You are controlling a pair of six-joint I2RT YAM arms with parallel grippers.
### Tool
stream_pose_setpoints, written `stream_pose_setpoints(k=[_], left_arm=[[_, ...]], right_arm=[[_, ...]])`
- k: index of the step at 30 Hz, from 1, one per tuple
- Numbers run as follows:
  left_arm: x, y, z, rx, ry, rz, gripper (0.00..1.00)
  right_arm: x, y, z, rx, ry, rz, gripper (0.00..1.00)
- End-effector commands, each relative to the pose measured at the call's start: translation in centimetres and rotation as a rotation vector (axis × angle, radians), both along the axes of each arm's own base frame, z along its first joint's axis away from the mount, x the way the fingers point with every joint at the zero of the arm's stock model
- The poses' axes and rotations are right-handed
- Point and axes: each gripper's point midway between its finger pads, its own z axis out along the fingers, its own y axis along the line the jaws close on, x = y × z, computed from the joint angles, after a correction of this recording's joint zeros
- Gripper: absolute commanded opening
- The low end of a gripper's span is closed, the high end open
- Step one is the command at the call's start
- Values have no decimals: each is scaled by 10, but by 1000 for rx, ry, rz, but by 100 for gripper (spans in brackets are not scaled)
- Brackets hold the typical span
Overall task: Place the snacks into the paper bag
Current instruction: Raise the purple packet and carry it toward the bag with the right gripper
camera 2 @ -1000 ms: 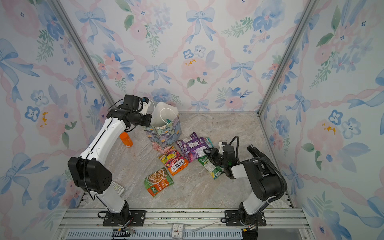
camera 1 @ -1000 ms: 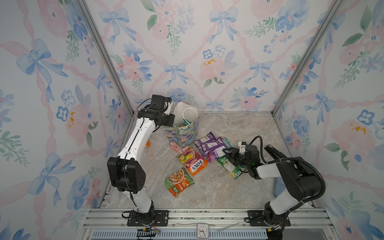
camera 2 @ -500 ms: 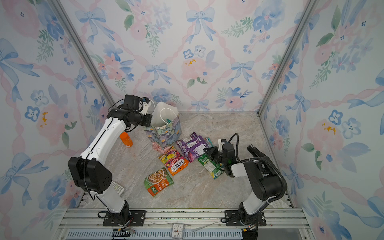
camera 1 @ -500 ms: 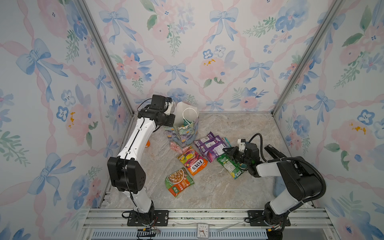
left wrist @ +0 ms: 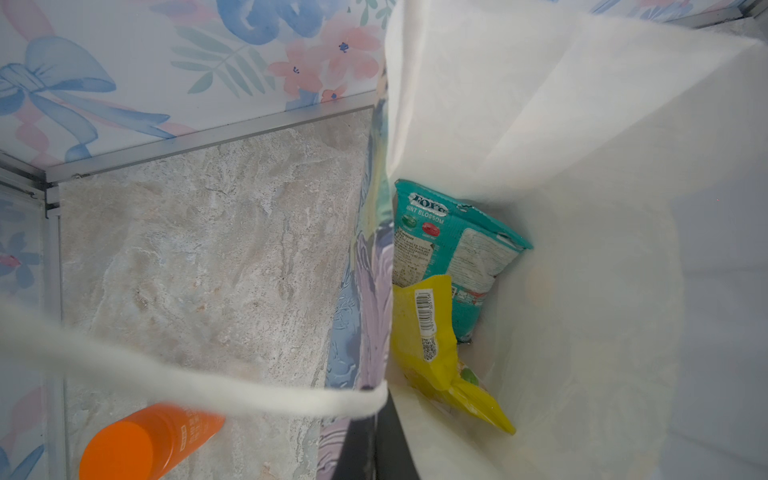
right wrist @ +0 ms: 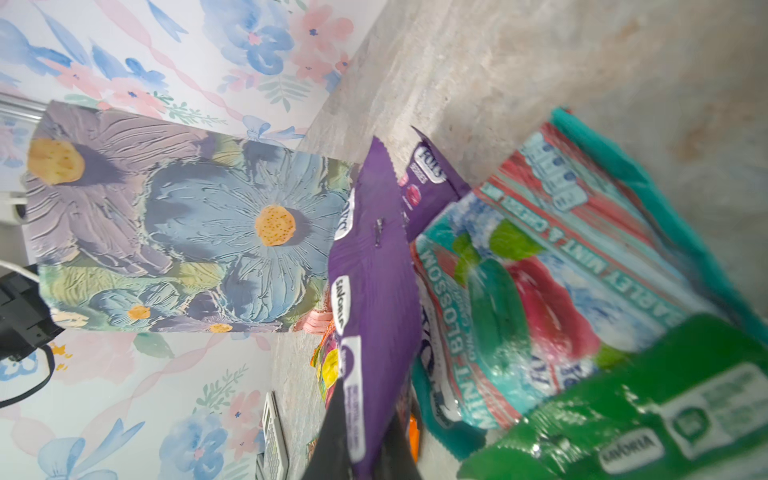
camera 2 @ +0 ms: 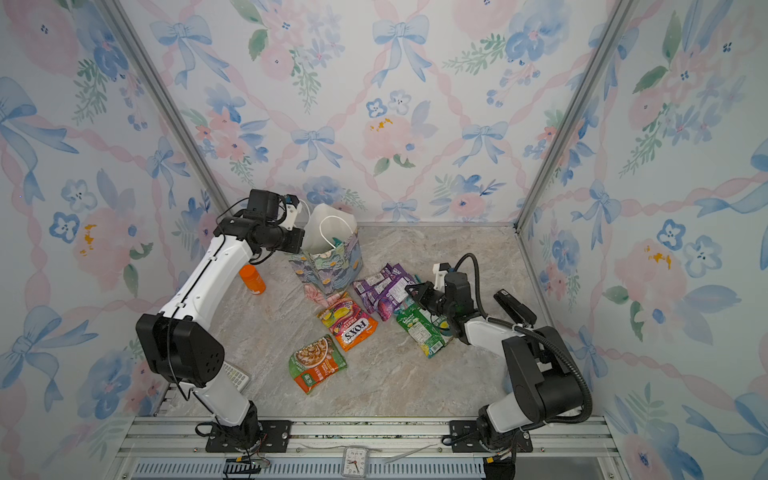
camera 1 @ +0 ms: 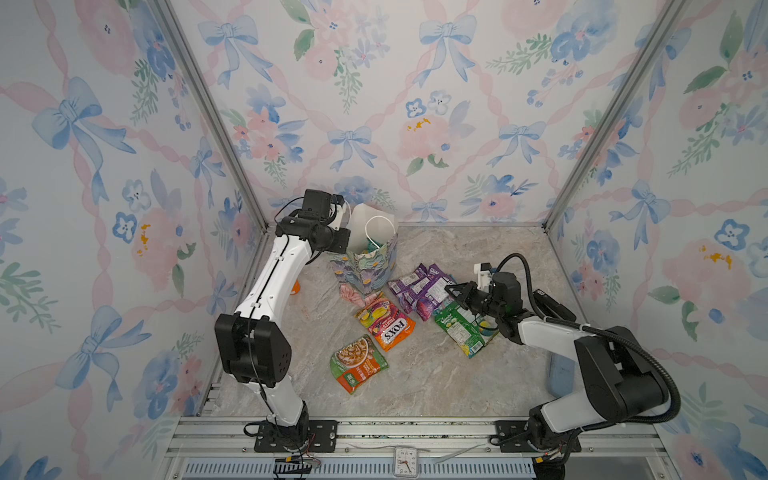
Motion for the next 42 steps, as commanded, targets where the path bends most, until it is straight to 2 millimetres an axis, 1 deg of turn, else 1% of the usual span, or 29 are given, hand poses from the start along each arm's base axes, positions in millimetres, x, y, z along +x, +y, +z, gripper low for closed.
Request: stream_pose_setpoints(k=[1, 6, 11, 14, 19, 24, 27, 32, 35, 42], left_arm=[[-14, 0, -26, 7, 103, 4, 0], [-14, -1, -26, 6, 103, 1, 0], [-15, 0, -25, 5, 102, 1, 0], [-15, 0, -25, 6, 101, 2, 0], [-15, -1, -24, 6, 98, 2, 0], [-14, 0, -19, 5, 85, 3, 0], [-12, 1, -13, 7, 71, 14, 0], [-7, 0, -2, -2, 44, 16, 0], [-6, 0, 3, -6, 32, 19, 2], [0, 2, 7, -8, 20, 35, 6]], right_arm=[[-4, 14, 35, -84, -97, 74, 0], [-6, 32, 71, -113, -169, 135, 0], [-2, 43, 103, -145, -220, 164, 0], [1, 47, 122, -184, -253, 177, 0], [9, 53, 162, -270, -353, 186, 0], [19, 58, 201, -330, -441, 182, 0], [27, 62, 221, -342, -490, 178, 0], [38, 68, 249, -368, -565, 168, 0], [45, 69, 265, -386, -604, 158, 0], [56, 70, 303, -387, -696, 116, 0]])
